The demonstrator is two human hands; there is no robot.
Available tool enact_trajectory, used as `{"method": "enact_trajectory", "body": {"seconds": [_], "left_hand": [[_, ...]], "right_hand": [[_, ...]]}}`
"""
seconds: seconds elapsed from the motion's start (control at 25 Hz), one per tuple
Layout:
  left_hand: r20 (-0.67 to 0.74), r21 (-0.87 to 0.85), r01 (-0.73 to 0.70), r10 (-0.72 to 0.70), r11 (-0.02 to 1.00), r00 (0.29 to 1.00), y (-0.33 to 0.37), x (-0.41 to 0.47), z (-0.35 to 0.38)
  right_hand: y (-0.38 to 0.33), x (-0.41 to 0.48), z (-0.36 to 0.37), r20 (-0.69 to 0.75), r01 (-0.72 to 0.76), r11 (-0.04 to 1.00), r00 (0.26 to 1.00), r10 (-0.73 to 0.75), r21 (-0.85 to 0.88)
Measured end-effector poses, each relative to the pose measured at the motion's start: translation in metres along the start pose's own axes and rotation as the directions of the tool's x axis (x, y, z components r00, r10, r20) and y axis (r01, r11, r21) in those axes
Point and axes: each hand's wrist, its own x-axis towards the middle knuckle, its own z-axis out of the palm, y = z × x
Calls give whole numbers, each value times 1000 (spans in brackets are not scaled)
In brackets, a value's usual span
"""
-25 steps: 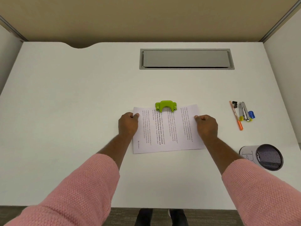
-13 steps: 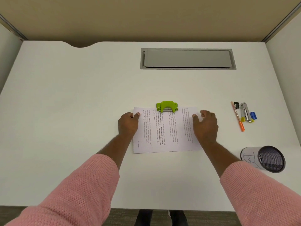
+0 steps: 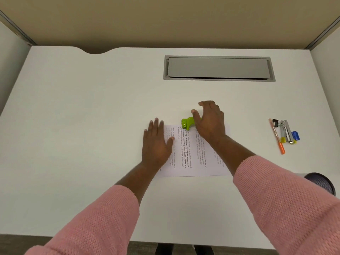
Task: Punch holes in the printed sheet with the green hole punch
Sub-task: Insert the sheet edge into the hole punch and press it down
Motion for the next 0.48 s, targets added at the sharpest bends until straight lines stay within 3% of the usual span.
{"method": "enact_trajectory", "body": {"seconds": [0.16,0.48], "left_hand": [[130,114,-195,180,974,975,0,-9,20],[177,147,-274,247,950,953,-6,-7,38]], "right_hand": [[-1,16,11,21,39,998,999,-38,-49],[-9,46,30,51,126,987,991,-121,-101]]}}
